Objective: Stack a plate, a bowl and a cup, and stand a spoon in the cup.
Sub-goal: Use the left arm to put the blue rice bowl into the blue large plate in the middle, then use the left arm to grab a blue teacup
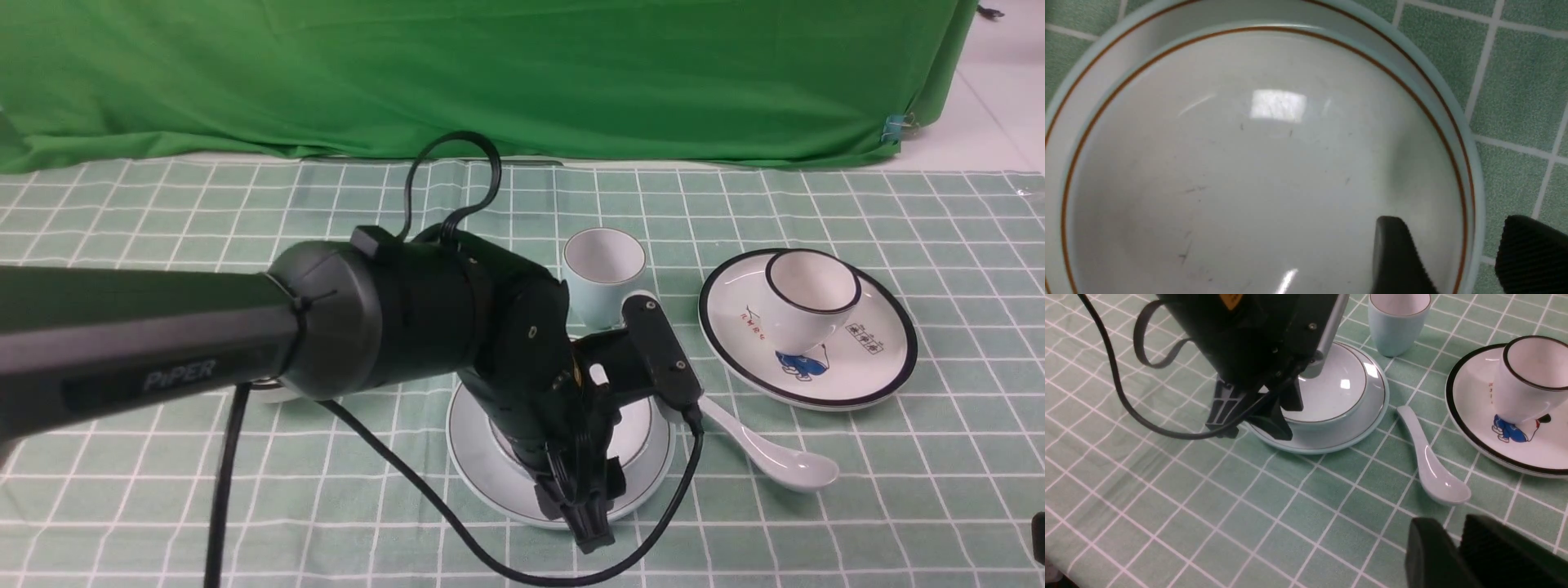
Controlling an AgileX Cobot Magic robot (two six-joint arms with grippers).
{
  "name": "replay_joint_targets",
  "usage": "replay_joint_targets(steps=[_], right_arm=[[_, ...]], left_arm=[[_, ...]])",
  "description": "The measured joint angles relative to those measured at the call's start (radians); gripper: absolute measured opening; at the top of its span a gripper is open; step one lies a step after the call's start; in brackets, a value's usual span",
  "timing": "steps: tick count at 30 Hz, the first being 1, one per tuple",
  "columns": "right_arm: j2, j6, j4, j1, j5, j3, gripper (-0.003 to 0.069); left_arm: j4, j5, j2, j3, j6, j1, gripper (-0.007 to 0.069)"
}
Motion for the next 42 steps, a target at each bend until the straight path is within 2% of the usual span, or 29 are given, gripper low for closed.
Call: replay_joint_targets(steps=[3, 5, 7, 9, 14, 16, 19, 21, 24, 26, 29, 33, 38, 42], right_arm=[[0.0, 0.008, 0.0, 0.0, 0.0, 0.0, 0.016], [0.0, 0.013, 0.0, 0.0, -0.001, 0.0, 0.016], [0.0, 0.024, 0.0, 0.0, -0.001, 0.0, 0.0161], [0.0, 0.034, 0.0, 0.0, -0.003, 0.0, 0.0161], [0.0, 0.036, 0.0, 0.0, -0.01, 0.0, 0.0161], [0.0, 0.037, 0.0, 0.0, -0.01, 0.0, 0.0161], [0.0, 0.039, 0.0, 0.0, -0.009, 0.0, 0.0161], [0.0, 0.04, 0.0, 0.0, -0.009, 0.0, 0.0161], [0.0, 0.041, 0.0, 0.0, -0.002, 0.0, 0.0162], [0.0, 0.047, 0.003, 0.0, 0.017, 0.0, 0.0165], [0.0, 0.053, 0.005, 0.0, 0.06, 0.0, 0.0168], [0.0, 0.054, 0.006, 0.0, 0.1, 0.0, 0.0172], [0.0, 0.054, 0.007, 0.0, 0.113, 0.0, 0.0178], [0.0, 0.054, 0.007, 0.0, 0.113, 0.0, 0.0181]], left_arm=[[-0.016, 0.001, -0.049, 0.0, -0.086, -0.001, 0.0399], [-0.017, 0.002, -0.095, 0.0, -0.127, -0.001, 0.0394], [-0.017, 0.011, -0.118, -0.004, -0.13, -0.001, 0.0383], [-0.018, 0.094, -0.149, -0.057, -0.123, 0.007, 0.032], [-0.051, 0.312, -0.083, -0.316, -0.015, 0.092, 0.012], [-0.051, 0.352, -0.022, -0.415, 0.063, 0.122, 0.0083], [-0.028, 0.406, 0.08, -0.567, 0.176, 0.149, 0.0076], [-0.004, 0.436, 0.159, -0.667, 0.259, 0.156, 0.0105], [0.034, 0.452, 0.26, -0.773, 0.368, 0.157, 0.0196], [0.071, 0.437, 0.319, -0.823, 0.425, 0.157, 0.0298], [0.096, 0.389, 0.361, -0.845, 0.444, 0.162, 0.0429], [0.097, 0.318, 0.393, -0.848, 0.465, 0.175, 0.0542], [0.09, 0.285, 0.431, -0.85, 0.492, 0.189, 0.0566], [0.09, 0.281, 0.457, -0.85, 0.517, 0.19, 0.0536]])
